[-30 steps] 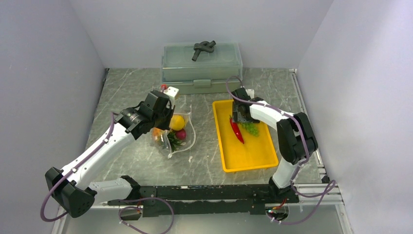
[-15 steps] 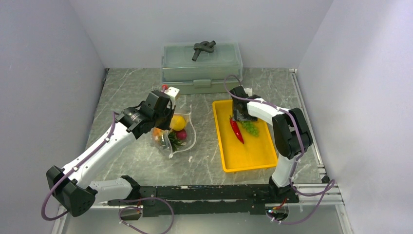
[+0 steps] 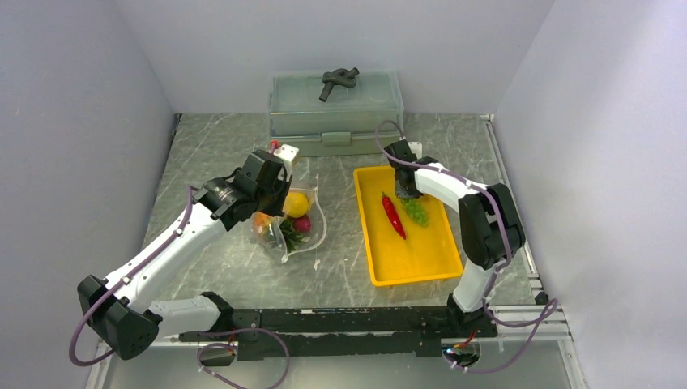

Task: Place the food in the zip-top bag and seal the zipper
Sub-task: Pick up the fake fruit from the bin, then place the fake fruit in the zipper food storage bag.

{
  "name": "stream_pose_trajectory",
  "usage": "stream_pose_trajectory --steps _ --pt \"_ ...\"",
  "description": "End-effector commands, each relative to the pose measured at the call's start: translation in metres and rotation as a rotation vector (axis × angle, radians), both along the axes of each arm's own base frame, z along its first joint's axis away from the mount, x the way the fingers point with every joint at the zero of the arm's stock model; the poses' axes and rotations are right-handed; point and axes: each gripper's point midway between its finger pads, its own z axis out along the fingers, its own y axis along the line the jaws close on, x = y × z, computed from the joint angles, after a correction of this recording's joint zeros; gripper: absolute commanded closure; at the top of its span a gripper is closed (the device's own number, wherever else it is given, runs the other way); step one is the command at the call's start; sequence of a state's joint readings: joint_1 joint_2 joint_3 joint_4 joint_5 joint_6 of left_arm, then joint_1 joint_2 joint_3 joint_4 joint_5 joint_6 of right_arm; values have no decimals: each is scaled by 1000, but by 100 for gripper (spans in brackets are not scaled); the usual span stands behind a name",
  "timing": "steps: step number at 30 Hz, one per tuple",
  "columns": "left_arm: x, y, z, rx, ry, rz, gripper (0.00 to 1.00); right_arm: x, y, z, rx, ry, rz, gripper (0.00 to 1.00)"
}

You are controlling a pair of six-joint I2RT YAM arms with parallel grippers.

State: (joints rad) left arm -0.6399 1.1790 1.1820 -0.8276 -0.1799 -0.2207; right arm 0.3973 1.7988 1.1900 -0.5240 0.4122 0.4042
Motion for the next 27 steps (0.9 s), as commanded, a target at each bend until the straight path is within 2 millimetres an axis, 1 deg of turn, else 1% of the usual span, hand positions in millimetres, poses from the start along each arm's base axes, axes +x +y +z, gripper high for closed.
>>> stream_pose_trajectory --steps 1,4,11,16,20,21,22,27 --pt "2 -1 3 0 -23 -23 100 4 -3 41 37 -98 -22 82" --pt "3 -2 4 -3 -23 -23 100 1 -2 59 66 -144 -21 83" --pt "2 -2 5 -7 -26 -25 100 -6 0 94 133 -230 -14 88" --pt "2 -1 5 -7 -27 -20 100 -14 8 128 224 -320 10 89" --pt "2 -1 5 -5 -27 -17 100 -22 21 155 325 -377 57 89" --pt "2 -1 5 -7 -27 -16 100 -24 26 165 358 -406 80 89" --pt "2 -1 5 -8 -26 -17 100 -28 32 169 389 -419 106 89" --pt "2 -2 5 -8 -27 -17 100 -46 54 209 552 -532 206 88"
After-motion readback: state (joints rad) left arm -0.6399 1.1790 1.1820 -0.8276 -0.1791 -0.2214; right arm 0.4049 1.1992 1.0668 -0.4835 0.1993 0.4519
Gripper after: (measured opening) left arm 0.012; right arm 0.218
